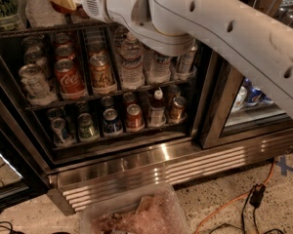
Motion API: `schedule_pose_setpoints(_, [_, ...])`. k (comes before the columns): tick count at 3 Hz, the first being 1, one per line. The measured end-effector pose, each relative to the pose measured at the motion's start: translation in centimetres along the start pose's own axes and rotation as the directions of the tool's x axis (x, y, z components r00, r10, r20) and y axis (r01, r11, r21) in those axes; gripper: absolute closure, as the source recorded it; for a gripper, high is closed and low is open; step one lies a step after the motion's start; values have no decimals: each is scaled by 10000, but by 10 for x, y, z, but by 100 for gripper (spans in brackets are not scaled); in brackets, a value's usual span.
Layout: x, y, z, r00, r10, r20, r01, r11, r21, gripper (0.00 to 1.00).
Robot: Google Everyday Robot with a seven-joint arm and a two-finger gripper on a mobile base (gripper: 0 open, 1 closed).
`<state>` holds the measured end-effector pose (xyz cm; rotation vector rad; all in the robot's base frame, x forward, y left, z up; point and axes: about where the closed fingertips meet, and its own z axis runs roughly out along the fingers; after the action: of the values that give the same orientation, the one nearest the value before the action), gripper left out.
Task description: Pick coke can from top shelf of fridge
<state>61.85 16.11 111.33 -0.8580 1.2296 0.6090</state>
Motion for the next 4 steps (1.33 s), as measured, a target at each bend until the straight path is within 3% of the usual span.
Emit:
schedule_pose_setpoints(2, [16, 13, -36, 9938, 177, -1102, -217, 9991, -353, 100])
schedule_pose_setpoints(4, [40, 15, -56, 9840, 279, -1758, -371, 9981, -495, 100])
